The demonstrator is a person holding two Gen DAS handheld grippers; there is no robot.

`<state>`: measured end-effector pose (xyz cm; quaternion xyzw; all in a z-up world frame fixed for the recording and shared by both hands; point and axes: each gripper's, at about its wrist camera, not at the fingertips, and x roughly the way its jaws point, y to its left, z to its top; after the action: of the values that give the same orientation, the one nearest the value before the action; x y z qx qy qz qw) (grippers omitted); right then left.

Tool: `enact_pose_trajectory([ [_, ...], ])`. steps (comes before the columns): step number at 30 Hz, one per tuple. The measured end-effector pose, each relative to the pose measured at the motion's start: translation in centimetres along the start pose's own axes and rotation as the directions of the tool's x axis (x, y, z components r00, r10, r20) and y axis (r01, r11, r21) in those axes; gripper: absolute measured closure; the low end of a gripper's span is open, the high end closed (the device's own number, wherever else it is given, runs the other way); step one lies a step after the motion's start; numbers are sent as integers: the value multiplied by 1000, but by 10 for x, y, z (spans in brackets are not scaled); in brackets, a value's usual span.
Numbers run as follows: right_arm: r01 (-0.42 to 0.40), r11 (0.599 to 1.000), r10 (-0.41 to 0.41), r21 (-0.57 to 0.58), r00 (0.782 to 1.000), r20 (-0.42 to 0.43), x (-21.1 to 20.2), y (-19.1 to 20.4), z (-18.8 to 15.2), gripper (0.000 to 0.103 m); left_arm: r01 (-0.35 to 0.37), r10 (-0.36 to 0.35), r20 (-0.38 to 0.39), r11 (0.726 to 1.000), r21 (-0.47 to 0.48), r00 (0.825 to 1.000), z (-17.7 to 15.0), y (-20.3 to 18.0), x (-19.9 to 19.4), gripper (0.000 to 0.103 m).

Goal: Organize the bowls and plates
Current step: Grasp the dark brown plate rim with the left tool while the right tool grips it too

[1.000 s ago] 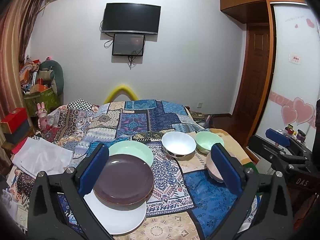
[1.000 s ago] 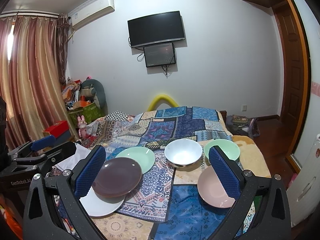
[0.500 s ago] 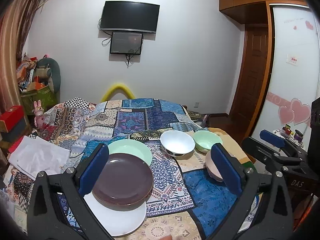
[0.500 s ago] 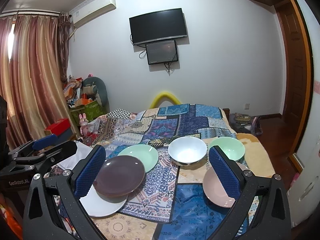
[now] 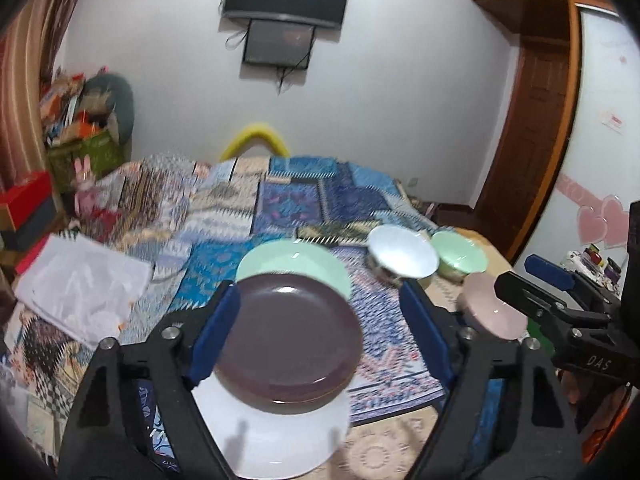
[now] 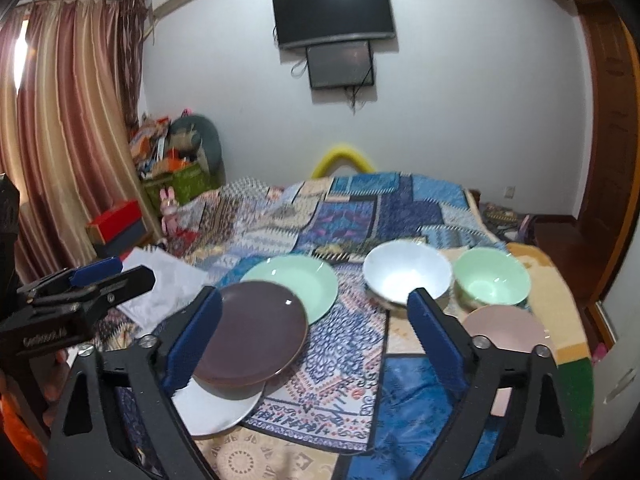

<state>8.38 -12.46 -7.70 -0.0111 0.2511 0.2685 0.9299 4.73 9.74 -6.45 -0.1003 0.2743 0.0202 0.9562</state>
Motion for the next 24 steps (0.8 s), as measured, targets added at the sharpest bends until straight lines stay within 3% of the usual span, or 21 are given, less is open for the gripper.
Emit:
enact_pose_trajectory([
  [5,-21,1000,21,-5,996,-81,35,8,-7,28,-25,20,-91,998,-53,996,-7,43,33,41],
  [10,-31,999,33,15,983,-180,72,9,-19,42,-67,55,-186,996,-58,981,-17,76,70,42],
  [13,-42,998,51,42,970,-237,91,6,-26,50,-58,38,-231,995,-79,972,-21,93,88,42],
  [19,-45,996,68,77,938,-341,124,4,-43,57,-64,38,-289,995,-80,957,-26,121,123,44],
  [22,-37,995,69,92,920,-385,138,1,-51,62,-44,13,-335,995,-84,942,-30,131,142,51],
  [24,-32,995,70,99,911,-406,144,-1,-55,64,-32,-5,-376,995,-92,927,-34,137,154,61],
])
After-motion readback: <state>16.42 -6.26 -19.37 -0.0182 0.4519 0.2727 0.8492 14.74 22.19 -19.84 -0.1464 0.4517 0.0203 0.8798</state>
